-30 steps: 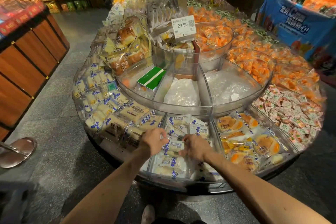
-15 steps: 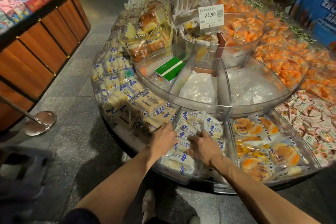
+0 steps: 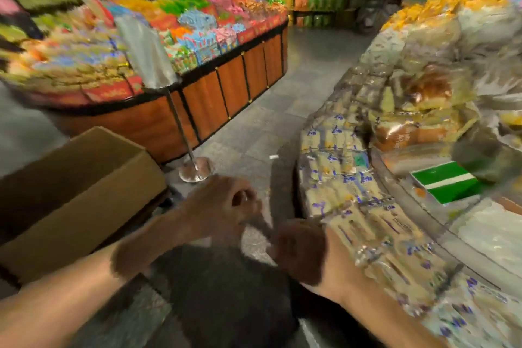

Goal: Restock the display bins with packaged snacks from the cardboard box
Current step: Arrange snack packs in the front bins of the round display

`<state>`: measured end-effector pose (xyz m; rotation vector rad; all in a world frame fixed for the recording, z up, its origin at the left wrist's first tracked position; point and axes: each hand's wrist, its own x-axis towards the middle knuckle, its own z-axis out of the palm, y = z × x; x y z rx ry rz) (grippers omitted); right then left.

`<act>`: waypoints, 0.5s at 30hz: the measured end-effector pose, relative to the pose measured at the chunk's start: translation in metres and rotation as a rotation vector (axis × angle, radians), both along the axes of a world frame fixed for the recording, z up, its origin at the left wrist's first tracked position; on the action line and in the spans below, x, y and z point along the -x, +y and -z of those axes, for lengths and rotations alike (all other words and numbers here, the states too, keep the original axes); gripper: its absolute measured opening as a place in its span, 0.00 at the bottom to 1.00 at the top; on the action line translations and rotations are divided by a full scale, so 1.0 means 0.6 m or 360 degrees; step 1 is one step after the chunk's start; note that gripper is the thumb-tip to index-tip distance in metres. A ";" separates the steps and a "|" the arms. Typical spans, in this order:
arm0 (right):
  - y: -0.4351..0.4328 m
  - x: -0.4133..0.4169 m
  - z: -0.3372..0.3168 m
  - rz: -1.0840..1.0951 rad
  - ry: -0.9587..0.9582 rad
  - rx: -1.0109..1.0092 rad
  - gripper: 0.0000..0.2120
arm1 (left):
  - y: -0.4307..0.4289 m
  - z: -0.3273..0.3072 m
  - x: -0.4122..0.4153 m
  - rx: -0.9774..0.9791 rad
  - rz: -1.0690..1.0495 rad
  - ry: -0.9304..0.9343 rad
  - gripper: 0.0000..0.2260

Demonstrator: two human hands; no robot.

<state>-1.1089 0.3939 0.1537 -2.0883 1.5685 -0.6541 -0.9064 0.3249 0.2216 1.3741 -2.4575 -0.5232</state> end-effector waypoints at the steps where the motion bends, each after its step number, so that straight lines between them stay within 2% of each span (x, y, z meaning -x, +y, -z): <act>1: -0.028 -0.062 0.006 -0.0064 0.0036 -0.0029 0.11 | -0.005 -0.002 -0.074 0.0011 -0.0097 0.0010 0.06; 4: -0.109 -0.261 0.024 -0.0322 -0.0003 -0.0001 0.18 | -0.018 0.012 -0.297 0.0029 -0.0411 -0.0038 0.05; 7: -0.186 -0.479 0.049 -0.0619 0.0079 -0.0120 0.16 | -0.032 0.048 -0.525 0.0025 -0.0790 -0.0122 0.08; 9: -0.218 -0.560 0.060 -0.0733 0.0128 -0.0174 0.17 | -0.041 0.071 -0.606 -0.0096 -0.0976 -0.0151 0.08; 12: -0.270 -0.714 0.072 -0.0945 0.0241 -0.0316 0.13 | -0.054 0.106 -0.750 -0.0229 -0.1289 -0.0014 0.07; 15: -0.325 -0.830 0.086 -0.0971 0.0238 -0.0369 0.12 | -0.090 0.148 -0.858 -0.0315 -0.1465 0.0068 0.08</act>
